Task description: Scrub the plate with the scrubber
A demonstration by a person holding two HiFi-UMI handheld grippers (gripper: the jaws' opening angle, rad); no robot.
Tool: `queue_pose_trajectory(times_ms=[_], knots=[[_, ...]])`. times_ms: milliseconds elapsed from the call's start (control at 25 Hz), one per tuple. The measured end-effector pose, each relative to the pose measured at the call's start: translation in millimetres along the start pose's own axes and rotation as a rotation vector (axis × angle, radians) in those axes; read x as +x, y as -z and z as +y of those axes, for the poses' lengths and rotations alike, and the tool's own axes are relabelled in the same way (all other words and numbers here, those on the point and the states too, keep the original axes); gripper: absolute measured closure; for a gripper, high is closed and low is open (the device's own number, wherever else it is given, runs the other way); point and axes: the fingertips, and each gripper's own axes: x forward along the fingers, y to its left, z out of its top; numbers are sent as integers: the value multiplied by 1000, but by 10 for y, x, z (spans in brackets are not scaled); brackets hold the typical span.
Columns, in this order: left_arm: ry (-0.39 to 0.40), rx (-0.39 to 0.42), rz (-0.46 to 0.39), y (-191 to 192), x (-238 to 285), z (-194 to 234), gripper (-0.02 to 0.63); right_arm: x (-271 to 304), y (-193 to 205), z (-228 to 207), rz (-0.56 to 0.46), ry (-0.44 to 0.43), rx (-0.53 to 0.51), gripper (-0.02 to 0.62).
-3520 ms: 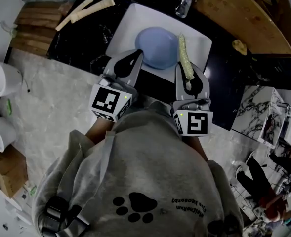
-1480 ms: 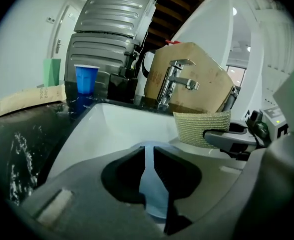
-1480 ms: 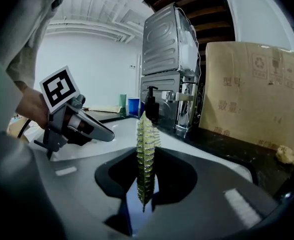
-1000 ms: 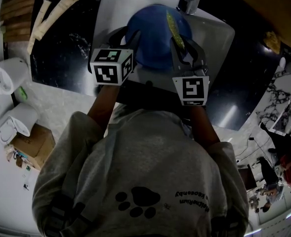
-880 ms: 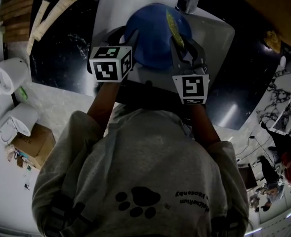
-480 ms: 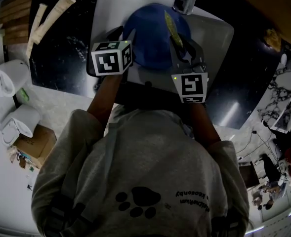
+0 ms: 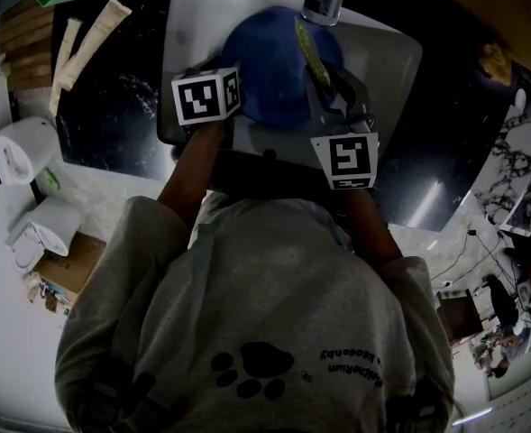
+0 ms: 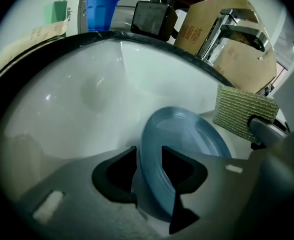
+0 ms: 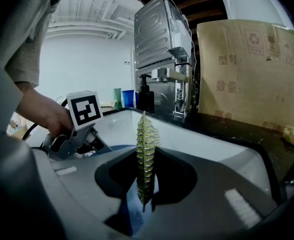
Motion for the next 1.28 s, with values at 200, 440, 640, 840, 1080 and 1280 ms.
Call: queue_pose_trajectory(times_ms=[200,440,640,840,1080,1280], knots=[[48,-88,37,91,23,-32,445,-73,-48,-41,-19,23,11,522],[38,-126,82,178,89,-19,515,-246,-124,-160,-24,92,46,522],[7,-118,89,209,105,-8,543,-392,-191,-111,-53,90,13,522],[61,-161,76,200,137,-118,558,-478,-252,-102,-55,94,-13,522],[160,-232,12,100,-28,-292,591,-545,-313,-127,-54,93,-47,522],[169,-206,-43,31,-203,-382,589,-631,-321,-159,-45,101,-68,522]])
